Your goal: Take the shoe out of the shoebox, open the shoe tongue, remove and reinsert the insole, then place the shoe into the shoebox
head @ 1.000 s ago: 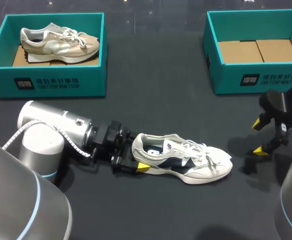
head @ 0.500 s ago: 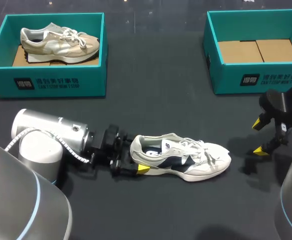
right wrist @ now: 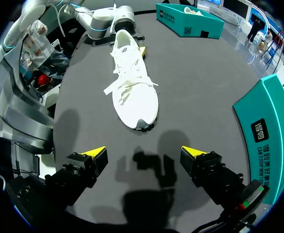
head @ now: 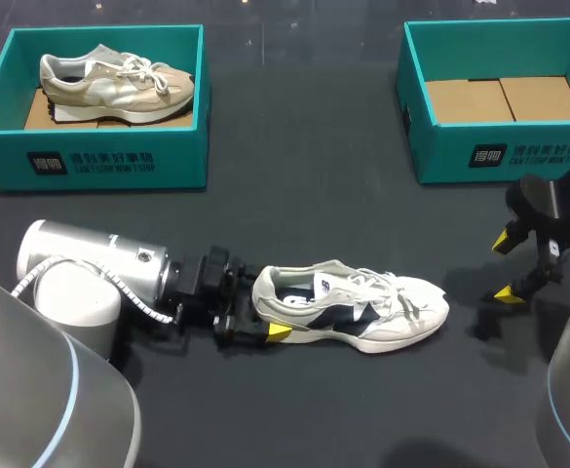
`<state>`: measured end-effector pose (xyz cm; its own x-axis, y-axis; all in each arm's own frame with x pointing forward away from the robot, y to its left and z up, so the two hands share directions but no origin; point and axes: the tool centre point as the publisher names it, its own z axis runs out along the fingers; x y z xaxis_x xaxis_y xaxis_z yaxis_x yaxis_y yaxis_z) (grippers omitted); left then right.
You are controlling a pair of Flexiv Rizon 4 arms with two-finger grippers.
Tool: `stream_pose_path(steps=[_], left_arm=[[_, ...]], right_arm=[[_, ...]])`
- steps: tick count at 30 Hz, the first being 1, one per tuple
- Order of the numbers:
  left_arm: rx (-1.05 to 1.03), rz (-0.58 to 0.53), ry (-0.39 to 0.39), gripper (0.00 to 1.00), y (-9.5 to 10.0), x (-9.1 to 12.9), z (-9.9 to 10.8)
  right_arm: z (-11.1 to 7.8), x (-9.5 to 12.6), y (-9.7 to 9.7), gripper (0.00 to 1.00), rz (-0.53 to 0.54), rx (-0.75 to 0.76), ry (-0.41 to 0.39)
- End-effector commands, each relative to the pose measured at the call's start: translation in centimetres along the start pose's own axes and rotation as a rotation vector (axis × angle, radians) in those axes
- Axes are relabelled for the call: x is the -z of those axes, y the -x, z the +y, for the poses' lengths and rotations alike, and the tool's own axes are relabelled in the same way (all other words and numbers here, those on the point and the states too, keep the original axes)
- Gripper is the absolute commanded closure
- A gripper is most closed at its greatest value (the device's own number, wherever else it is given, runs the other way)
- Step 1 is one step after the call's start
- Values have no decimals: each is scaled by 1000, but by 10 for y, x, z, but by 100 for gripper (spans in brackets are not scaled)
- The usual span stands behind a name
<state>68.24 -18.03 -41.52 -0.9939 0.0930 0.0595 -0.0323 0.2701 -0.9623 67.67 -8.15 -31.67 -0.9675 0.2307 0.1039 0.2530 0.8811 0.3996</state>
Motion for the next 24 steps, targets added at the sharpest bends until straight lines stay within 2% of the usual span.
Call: stream_pose_path(steps=[1,16,19,24], left_arm=[[0,-2,1,100,-2,2,3],[0,-2,1,100,-2,2,3],[0,-2,1,100,-2,2,3],[0,-2,1,100,-2,2,3]], right_arm=[[-1,0,-2,0,-3,1,0],[-1,0,-2,0,-3,1,0],[20,9,-1,0,-18,-151,-48],[68,23,-19,0,-111,-358,-71]])
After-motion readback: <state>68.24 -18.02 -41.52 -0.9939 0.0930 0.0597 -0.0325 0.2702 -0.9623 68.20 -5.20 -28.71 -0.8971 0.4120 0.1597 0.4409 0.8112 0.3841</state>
